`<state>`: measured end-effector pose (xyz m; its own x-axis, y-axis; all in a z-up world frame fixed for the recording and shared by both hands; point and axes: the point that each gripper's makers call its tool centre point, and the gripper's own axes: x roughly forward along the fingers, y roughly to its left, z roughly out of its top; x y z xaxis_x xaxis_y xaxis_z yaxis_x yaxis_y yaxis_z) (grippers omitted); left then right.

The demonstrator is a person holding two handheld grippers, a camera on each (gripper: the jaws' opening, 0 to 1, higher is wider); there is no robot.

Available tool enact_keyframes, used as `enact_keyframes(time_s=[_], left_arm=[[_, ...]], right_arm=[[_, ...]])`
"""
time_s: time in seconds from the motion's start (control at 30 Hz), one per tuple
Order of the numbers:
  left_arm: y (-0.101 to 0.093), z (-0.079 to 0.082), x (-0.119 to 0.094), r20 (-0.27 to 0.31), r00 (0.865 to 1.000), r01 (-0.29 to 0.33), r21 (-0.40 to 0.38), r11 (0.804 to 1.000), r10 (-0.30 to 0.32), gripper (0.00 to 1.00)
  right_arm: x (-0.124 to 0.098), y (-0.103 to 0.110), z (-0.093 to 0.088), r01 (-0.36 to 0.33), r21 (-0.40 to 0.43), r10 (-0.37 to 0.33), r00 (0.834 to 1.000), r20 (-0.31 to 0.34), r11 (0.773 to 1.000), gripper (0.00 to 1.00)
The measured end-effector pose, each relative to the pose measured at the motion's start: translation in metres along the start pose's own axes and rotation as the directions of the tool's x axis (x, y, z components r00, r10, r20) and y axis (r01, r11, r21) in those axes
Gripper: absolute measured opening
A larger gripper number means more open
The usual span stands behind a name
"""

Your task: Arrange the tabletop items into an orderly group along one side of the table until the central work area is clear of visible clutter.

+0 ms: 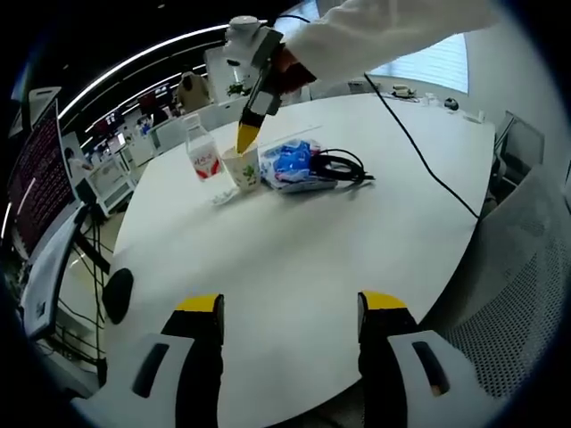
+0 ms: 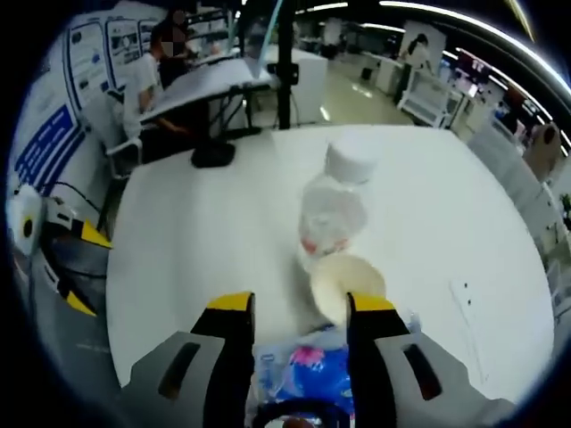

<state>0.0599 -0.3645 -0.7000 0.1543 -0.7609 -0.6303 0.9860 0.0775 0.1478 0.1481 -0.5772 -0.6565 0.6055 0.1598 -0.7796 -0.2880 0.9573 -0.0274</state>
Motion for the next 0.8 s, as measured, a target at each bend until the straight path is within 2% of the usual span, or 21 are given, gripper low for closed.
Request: enact_keyframes(time_s=[0.1,0.2,0.63,0.8], left_arm=[[-0.001,0.001,0.000,0.005,1.000,0.004,-0.004,1.000,-0.004,0.62],[-0.003,0.002,0.000,0.012,1.000,0.014,-0.008,1.000,-0.013,0.64],[-0.010,0.006,-0.001,0.032,0.998,0.054,-0.024,0.998,-0.053,0.66],[-0.010,0.014,-0.003,0.072,0.996,0.056,-0.032,0.998,-0.053,0.79]], right_arm=[[-0.013,0.004,-0.004,0.027,0.001,-0.027,1.000,0.002,1.000,0.43],[-0.029,0.013,-0.009,0.044,0.059,-0.045,0.999,0.021,0.997,0.49],[-0.094,0.059,-0.039,0.111,0.155,-0.125,0.989,0.083,0.982,0.52],[-0.114,0.068,-0.060,0.153,0.193,-0.172,0.982,0.082,0.969,0.53]])
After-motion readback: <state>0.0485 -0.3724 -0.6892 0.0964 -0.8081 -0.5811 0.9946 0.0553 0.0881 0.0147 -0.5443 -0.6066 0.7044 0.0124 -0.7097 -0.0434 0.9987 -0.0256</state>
